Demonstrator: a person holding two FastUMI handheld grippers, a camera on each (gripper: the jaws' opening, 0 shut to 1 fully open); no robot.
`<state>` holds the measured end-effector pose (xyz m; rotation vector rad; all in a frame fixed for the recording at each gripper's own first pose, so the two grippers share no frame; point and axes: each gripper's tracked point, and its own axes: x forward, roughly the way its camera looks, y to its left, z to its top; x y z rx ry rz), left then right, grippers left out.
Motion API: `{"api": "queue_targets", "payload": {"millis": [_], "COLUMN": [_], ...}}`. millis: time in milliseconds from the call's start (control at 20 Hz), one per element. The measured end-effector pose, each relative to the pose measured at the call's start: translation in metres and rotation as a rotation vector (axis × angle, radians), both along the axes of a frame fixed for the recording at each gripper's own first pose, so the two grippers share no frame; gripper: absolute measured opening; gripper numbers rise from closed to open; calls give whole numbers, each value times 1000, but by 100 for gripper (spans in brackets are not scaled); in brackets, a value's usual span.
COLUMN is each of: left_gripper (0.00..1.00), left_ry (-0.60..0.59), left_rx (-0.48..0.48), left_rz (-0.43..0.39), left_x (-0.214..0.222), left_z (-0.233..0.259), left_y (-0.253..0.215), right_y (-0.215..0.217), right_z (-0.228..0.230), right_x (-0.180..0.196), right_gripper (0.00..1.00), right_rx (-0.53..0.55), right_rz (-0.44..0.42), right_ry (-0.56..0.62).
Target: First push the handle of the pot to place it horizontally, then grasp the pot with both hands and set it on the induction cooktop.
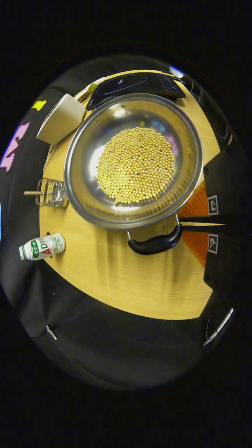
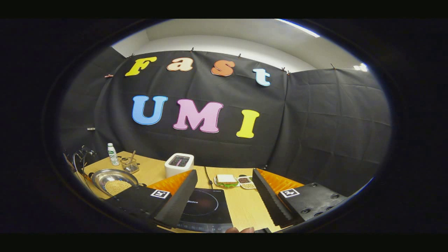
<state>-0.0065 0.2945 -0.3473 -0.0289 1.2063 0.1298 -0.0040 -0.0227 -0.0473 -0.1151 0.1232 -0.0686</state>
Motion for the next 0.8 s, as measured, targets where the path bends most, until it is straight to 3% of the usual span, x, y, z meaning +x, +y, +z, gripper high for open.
{"api": "queue_targets", "payload": {"millis": [550, 800], "left_gripper": [5, 5], "left_ry": [-91, -164], "left_rx": [80, 106], "left_rz": [29, 86], "left_x": [54, 37], "left_z": [0, 3], "left_y": [32, 35], "right_y": [12, 27], "right_z": [-16, -23], "right_x": [-4, 0], "right_gripper": [97, 98], "right_rx": [-8, 3], "right_rz": [12, 41], "right_ry": [56, 77]}}
